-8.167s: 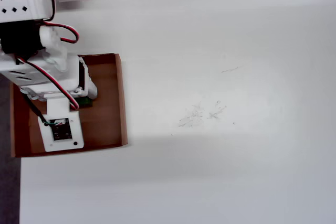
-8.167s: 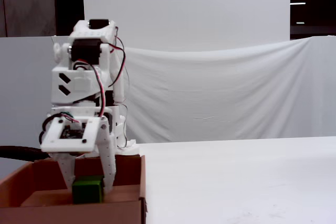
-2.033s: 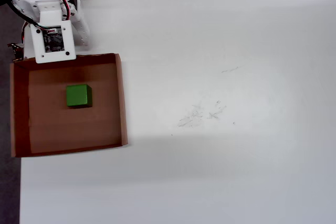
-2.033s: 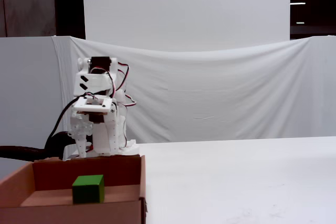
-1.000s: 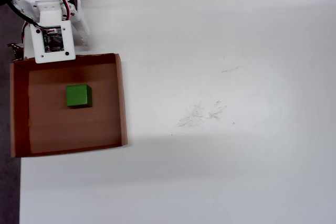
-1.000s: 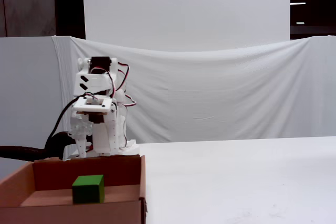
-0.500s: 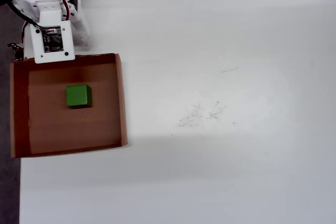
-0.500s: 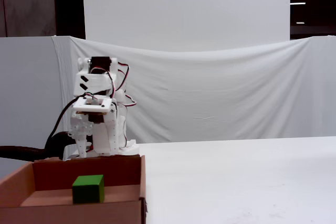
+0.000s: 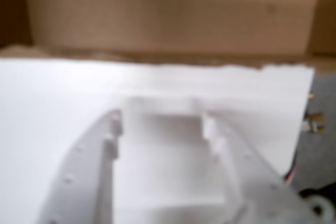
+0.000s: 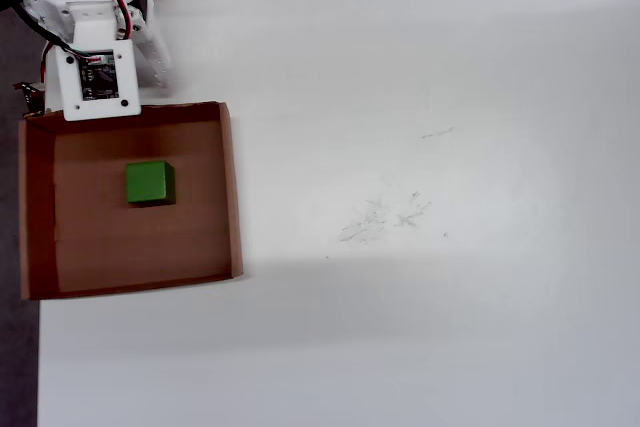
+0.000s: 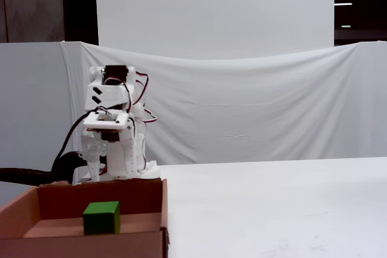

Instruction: Grasp a green cube and put it in a box.

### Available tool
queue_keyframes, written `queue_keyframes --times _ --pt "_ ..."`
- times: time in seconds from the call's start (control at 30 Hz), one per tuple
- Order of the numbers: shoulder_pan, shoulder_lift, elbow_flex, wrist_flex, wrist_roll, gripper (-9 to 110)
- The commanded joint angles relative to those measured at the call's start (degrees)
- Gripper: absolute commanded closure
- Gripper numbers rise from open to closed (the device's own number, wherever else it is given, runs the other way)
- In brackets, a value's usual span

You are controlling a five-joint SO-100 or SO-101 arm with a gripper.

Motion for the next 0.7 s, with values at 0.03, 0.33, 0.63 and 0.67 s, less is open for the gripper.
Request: queue_keyframes --times 0.03,0.33,0.63,0.67 --pt "-0.2 0.4 -0.3 -0.1 0.3 80" --pt "-0.2 0.4 -0.3 -0.2 0.6 80" --pt "-0.2 0.4 -0.3 -0.2 0.8 80" --pt "-0.2 0.4 -0.3 -0.2 0.9 80"
